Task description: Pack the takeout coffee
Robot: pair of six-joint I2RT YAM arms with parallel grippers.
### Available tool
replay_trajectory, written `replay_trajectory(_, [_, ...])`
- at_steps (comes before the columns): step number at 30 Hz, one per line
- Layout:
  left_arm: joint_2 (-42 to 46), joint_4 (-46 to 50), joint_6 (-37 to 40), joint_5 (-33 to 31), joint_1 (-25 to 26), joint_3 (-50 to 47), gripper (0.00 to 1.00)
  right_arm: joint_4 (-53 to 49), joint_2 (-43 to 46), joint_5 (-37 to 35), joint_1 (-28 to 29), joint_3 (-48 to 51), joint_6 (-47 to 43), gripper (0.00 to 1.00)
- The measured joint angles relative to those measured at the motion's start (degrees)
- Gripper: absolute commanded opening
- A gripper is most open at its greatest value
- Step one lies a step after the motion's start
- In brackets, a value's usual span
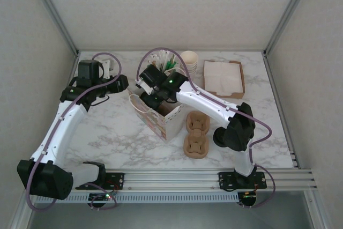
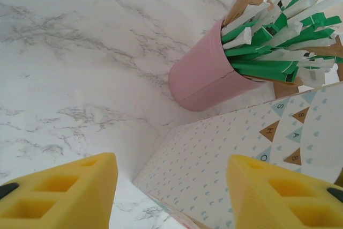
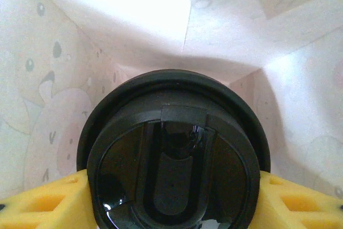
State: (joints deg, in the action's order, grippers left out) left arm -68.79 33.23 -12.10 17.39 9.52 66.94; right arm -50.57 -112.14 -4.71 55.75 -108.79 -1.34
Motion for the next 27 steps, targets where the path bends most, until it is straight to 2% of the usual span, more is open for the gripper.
replay_trajectory(16, [0.0,0.0,-0.2,0.1,0.0,0.0,0.57,3.4,-0.3,0.0,-0.6,6.6,-0.6,0.51])
replay_trajectory(27, [0.0,0.0,-0.2,0.1,0.0,0.0,0.57,2.9,-1.6,-0.3,-0.6,6.5,-0.6,0.52])
